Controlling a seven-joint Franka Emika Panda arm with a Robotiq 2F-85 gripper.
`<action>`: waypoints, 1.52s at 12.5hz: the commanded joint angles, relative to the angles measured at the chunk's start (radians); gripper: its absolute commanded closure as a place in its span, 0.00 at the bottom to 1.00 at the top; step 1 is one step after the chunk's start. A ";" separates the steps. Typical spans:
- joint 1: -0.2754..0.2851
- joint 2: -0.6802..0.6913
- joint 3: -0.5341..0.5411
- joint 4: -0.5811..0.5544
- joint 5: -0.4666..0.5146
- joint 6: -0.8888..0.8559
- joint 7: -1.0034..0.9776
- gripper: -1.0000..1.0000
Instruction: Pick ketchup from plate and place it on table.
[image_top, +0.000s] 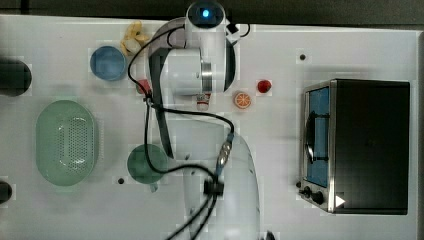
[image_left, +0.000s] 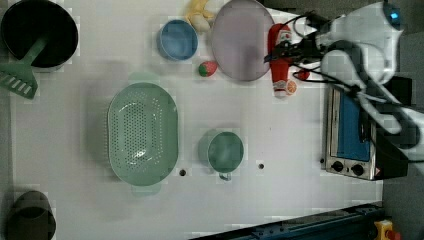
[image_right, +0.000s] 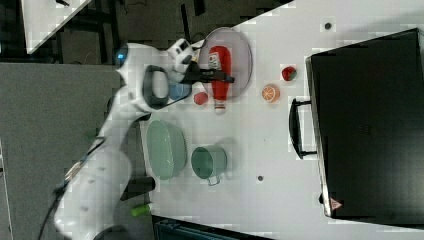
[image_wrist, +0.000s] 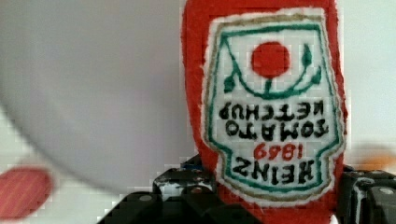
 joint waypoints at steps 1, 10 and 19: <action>-0.059 -0.237 0.002 0.015 0.069 -0.123 -0.022 0.36; -0.160 -0.624 -0.022 -0.430 0.082 -0.147 -0.022 0.36; -0.153 -0.588 -0.006 -0.797 0.082 0.212 -0.015 0.36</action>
